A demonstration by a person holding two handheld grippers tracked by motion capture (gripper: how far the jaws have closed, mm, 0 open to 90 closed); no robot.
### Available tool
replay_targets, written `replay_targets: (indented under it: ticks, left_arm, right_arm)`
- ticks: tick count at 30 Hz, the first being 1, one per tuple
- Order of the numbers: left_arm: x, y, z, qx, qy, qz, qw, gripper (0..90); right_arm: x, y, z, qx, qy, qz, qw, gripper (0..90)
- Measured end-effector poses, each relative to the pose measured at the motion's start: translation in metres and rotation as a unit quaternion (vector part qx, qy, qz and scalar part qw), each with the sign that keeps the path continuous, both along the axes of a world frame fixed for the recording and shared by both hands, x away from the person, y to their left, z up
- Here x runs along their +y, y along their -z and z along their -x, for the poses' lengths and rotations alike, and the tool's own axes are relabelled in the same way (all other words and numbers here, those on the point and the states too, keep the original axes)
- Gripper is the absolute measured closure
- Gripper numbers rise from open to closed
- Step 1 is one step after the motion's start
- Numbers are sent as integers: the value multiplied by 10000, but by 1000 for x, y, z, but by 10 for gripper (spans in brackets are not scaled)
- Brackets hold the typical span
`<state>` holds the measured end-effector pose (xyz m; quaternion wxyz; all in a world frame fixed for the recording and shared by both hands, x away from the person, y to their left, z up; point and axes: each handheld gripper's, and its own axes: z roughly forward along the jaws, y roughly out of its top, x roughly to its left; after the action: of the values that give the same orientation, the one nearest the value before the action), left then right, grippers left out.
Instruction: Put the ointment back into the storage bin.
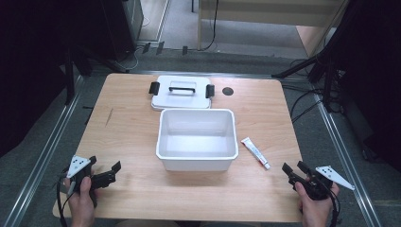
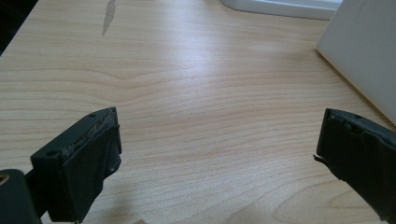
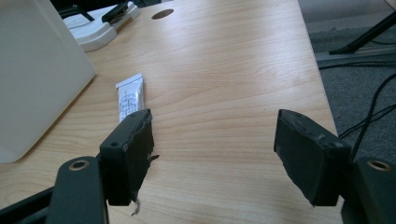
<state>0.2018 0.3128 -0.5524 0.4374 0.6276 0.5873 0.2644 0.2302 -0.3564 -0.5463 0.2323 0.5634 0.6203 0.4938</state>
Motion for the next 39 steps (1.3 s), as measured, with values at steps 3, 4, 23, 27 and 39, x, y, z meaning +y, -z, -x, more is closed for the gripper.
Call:
replay_targets:
  ticks: [3, 4, 23, 27, 39]
  left_arm:
    - [0, 0, 0, -8, -5, -2, 10000, 6]
    - [0, 0, 0, -19, -11, 26, 10000, 6]
    - [-1, 0, 1, 3, 4, -24, 10000, 6]
    - [-1, 0, 1, 9, 9, -7, 10000, 6]
    - [-2, -1, 3, -132, 15, -89, 9999, 6]
  right_arm:
    - [1, 0, 0, 16, -18, 3, 10000, 291]
    - [1, 0, 0, 39, -26, 3, 10000, 291]
    - [29, -52, -36, 2324, -777, 1370, 9598, 268]
    - [43, -55, -49, 3003, -1162, 1783, 9298, 274]
    - [93, -70, -85, 3929, -1520, 3104, 8522, 337]
